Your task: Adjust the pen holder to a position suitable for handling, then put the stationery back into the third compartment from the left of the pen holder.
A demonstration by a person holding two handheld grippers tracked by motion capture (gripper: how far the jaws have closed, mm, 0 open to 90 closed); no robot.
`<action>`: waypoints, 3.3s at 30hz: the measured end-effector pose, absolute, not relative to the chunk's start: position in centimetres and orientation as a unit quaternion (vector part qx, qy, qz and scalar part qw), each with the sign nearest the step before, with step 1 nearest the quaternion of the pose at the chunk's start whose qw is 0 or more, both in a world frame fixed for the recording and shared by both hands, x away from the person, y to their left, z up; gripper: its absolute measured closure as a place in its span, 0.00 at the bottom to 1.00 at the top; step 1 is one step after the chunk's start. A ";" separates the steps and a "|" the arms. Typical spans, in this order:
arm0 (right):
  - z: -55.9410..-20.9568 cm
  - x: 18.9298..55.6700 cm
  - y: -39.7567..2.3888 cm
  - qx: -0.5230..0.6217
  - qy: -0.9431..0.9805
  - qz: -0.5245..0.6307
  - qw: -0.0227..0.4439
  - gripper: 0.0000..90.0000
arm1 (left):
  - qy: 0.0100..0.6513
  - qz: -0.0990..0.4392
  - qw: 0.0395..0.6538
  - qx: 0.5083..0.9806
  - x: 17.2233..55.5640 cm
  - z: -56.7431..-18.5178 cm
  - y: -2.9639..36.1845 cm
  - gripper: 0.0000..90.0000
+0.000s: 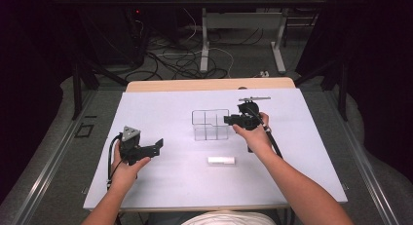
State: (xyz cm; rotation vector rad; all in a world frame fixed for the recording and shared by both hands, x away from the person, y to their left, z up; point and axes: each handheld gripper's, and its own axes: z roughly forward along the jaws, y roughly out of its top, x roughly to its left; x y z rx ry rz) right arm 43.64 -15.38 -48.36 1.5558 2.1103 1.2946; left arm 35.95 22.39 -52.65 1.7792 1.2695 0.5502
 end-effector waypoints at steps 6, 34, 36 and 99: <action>-47.7 43.0 -15.9 0.492 0.724 0.466 0.128 0.60 | 0.509 0.221 0.428 0.713 35.9 -52.6 22.4 0.04; -49.1 38.9 -21.4 0.431 0.742 0.487 0.164 0.28 | 0.450 0.237 0.415 0.754 35.8 -51.8 20.4 0.08; -49.3 38.6 -22.0 0.431 0.743 0.484 0.166 0.27 | 0.438 0.240 0.407 0.765 35.8 -51.7 20.0 0.11; -52.2 38.2 -23.1 0.421 0.763 0.445 0.204 0.17 | 0.111 0.146 0.295 0.938 37.0 -49.5 5.6 0.39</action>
